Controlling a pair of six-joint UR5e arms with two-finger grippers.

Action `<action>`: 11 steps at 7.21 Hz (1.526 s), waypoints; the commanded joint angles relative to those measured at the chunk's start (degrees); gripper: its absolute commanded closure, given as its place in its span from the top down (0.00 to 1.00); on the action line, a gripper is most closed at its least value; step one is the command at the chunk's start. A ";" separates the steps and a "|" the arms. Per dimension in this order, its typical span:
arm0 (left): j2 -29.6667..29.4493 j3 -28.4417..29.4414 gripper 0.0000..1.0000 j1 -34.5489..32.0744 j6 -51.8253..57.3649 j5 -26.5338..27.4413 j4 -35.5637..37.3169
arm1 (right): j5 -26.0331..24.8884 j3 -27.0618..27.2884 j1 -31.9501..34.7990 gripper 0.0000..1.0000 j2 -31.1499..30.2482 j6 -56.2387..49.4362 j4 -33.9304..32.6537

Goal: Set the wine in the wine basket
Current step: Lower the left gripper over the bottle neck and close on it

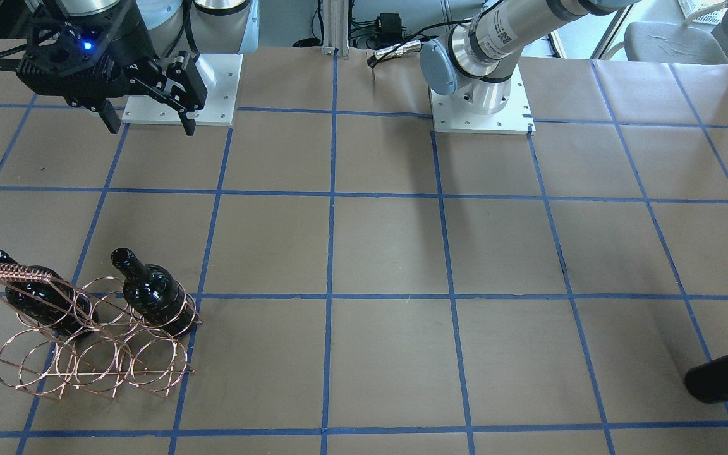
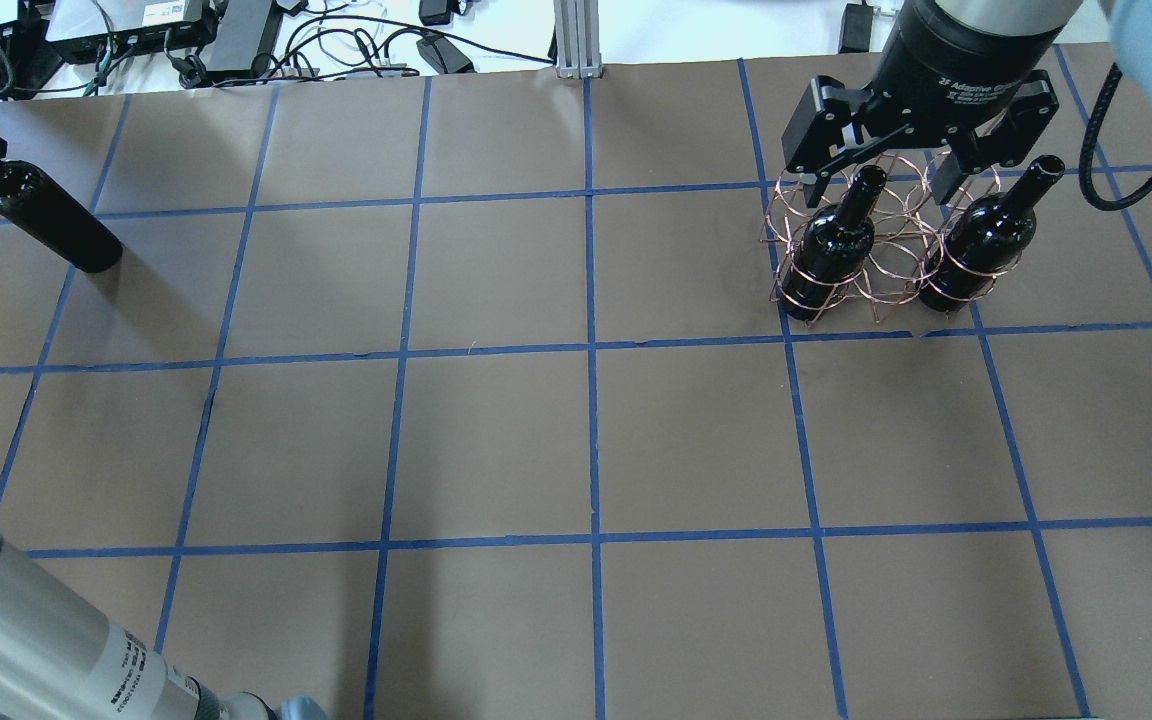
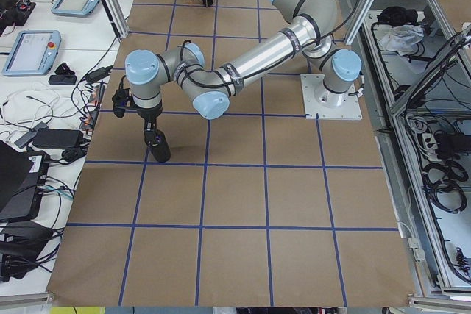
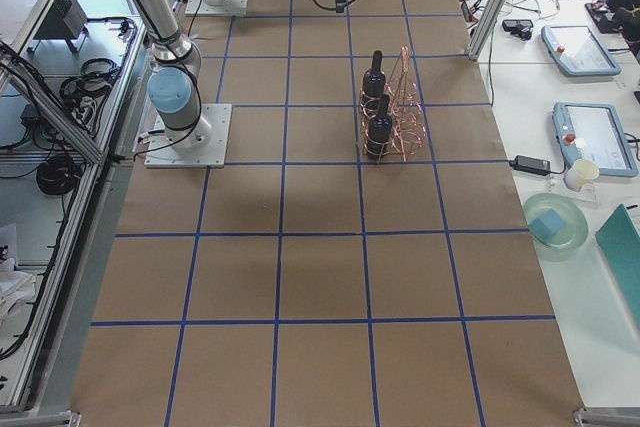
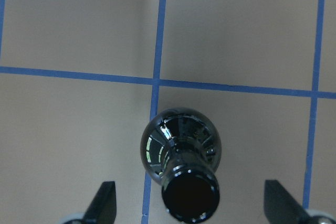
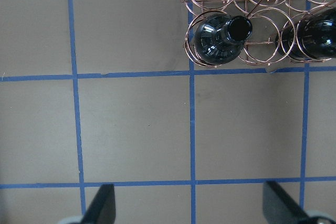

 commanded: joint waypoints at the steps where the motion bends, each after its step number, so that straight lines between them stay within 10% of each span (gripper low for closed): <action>1: -0.50 -0.03 0.92 0.00 0.06 -0.09 0.34 | 0.00 0.00 0.00 1.00 0.00 0.00 0.03; 6: -0.67 -0.64 0.60 -0.09 0.41 -0.09 0.34 | 0.00 0.00 0.00 1.00 0.00 0.00 0.03; 9: -0.58 -0.56 0.04 -0.09 0.41 0.00 0.43 | 0.00 0.00 0.00 1.00 -0.09 0.00 0.03; 11: -0.15 -0.64 0.00 -0.09 1.02 0.00 0.43 | 0.00 0.00 0.00 1.00 -0.09 0.00 0.03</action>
